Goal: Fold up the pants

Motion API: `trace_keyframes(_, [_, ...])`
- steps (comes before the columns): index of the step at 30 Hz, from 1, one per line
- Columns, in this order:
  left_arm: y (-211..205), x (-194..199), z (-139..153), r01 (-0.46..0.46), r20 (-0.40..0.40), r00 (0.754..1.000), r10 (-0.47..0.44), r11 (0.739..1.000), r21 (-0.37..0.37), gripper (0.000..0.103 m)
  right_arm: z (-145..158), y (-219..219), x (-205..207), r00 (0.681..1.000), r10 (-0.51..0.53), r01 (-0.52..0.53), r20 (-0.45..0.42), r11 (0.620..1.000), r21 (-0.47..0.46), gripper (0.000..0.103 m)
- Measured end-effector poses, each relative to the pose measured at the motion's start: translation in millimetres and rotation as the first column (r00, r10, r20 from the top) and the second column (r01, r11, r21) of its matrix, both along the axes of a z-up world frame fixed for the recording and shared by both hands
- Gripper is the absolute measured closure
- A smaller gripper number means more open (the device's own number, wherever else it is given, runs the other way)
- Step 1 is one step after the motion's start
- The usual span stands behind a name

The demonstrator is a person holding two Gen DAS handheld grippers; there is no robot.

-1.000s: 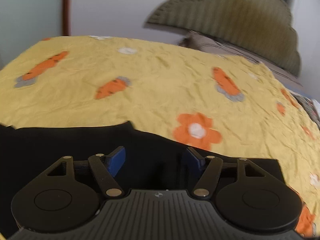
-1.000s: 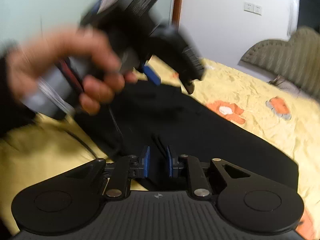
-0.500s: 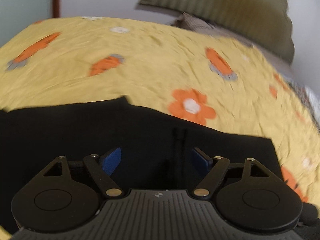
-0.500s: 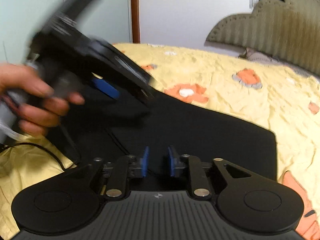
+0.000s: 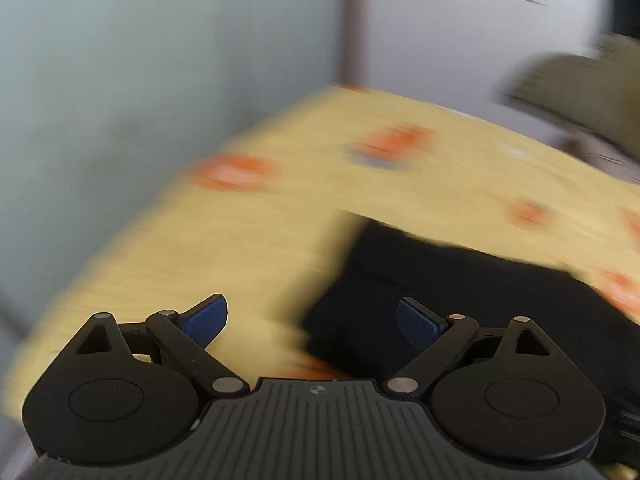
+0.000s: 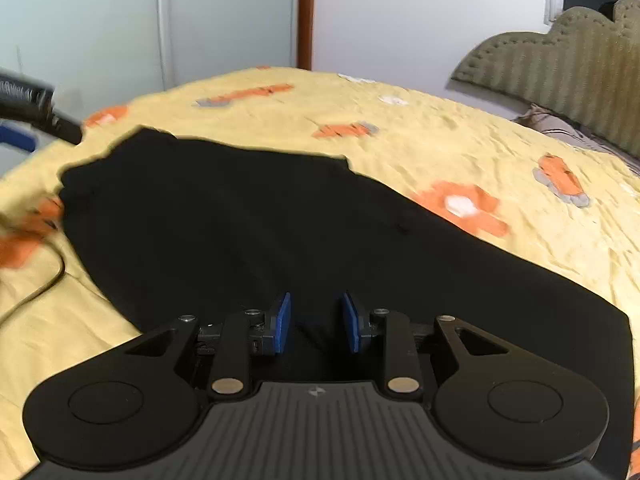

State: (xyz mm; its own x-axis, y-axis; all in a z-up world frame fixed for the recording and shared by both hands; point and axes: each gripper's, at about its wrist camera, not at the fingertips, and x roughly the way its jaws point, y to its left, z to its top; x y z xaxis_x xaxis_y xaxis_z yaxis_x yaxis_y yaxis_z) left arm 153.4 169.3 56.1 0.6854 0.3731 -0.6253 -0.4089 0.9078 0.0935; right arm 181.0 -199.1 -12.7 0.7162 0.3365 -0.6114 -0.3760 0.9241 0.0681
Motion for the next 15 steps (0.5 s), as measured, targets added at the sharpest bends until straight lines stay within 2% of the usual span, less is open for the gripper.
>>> trace_keyframes(1, [11.9, -5.0, 8.8, -0.071, 0.015, 0.997, 0.07, 0.995, 0.067, 0.01, 8.6, 8.7, -4.9, 0.999, 0.031, -0.031, 0.027, 1.0, 0.002, 0.075])
trace_keyframes(3, [34.3, -16.6, 33.1, -0.197, 0.074, 0.98, 0.185, 0.959, 0.206, 0.009, 17.8, 35.7, -0.3, 0.99, 0.105, -0.102, 0.092, 0.994, -0.034, 0.075])
trace_keyframes(5, [51.9, -29.8, 56.7, -0.284, 0.137, 0.957, 0.256, 0.923, 0.261, 0.007, 24.5, 65.6, -2.4, 0.971, 0.198, -0.191, 0.136, 0.98, -0.061, 0.075])
trace_keyframes(6, [59.3, -36.6, 66.6, -0.304, 0.168, 0.948, 0.269, 0.92, 0.248, 0.004, 28.0, 82.9, -13.5, 0.958, 0.243, -0.235, 0.15, 0.969, -0.069, 0.075])
trace_keyframes(8, [68.6, -45.1, 76.1, -0.282, 0.217, 0.946, 0.241, 0.941, 0.186, 0.001, 26.6, 115.5, -13.8, 0.932, 0.316, -0.3, 0.176, 0.947, -0.115, 0.075])
trace_keyframes(9, [71.3, -43.3, 75.2, -0.225, 0.212, 0.957, 0.196, 0.966, 0.124, 0.001, 28.1, 136.6, -27.6, 0.915, 0.353, -0.326, 0.195, 0.932, -0.158, 0.075])
trace_keyframes(11, [71.2, -27.3, 61.2, -0.067, 0.122, 0.99, 0.068, 0.998, -0.013, 0.001, 24.3, 169.3, -44.0, 0.873, 0.43, -0.373, 0.231, 0.893, -0.253, 0.075])
trace_keyframes(13, [67.3, -6.3, 38.1, 0.088, 0.029, 0.996, -0.084, 0.984, -0.152, 0.003, 13.2, 199.9, -55.3, 0.832, 0.496, -0.395, 0.251, 0.845, -0.36, 0.075])
trace_keyframes(15, [62.4, 12.6, 14.8, 0.127, -0.037, 0.989, -0.141, 0.959, -0.253, 0.006, 4.1, 223.7, -62.0, 0.802, 0.537, -0.39, 0.261, 0.802, -0.451, 0.075])
